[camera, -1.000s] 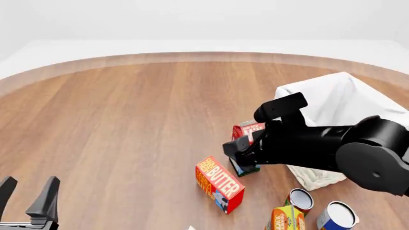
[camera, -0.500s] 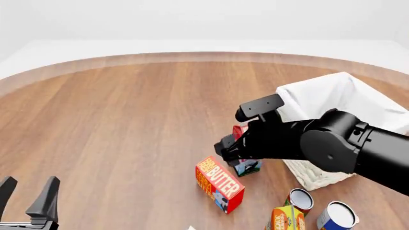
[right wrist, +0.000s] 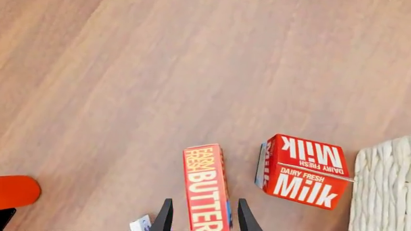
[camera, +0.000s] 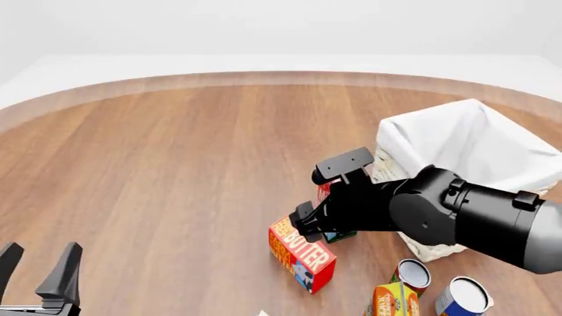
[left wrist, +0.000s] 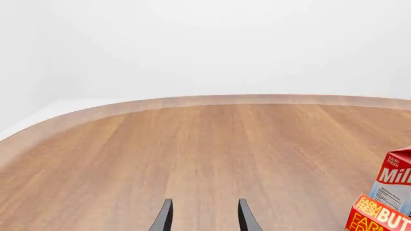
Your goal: Pick up the cream cheese box and the butter, and put them in the basket.
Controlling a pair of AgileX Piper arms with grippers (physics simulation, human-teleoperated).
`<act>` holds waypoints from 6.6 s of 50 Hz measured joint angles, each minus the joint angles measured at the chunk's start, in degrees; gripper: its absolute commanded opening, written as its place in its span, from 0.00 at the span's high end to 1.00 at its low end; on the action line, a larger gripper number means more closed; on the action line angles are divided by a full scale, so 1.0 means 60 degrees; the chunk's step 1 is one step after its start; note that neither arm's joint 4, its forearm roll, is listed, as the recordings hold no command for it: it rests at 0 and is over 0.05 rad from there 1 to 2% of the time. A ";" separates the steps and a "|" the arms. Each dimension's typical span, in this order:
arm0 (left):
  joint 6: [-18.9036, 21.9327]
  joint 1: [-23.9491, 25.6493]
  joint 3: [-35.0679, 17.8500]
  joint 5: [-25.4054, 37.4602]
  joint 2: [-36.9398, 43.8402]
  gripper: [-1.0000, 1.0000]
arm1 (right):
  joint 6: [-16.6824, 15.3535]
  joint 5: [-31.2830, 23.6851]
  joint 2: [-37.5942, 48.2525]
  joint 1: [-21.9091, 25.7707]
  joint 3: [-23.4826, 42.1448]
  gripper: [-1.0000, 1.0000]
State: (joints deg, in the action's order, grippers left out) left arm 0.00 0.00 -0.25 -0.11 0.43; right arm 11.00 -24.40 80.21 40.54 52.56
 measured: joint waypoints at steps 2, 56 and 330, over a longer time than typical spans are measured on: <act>0.0000 0.0000 0.0000 0.0000 0.0000 0.00 | -0.0069 -0.0015 0.0047 -0.0016 0.0022 0.00; 0.0000 0.0000 0.0000 0.0000 0.0000 0.00 | -0.0043 0.0759 0.1209 0.0491 -0.0388 0.00; 0.0000 0.0000 0.0000 0.0000 0.0000 0.00 | -0.2986 -0.3129 -0.2535 -0.4812 0.3885 1.00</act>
State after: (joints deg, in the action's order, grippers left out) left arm 0.00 0.00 -0.25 -0.11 0.43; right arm -6.91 -43.17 65.00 11.67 75.87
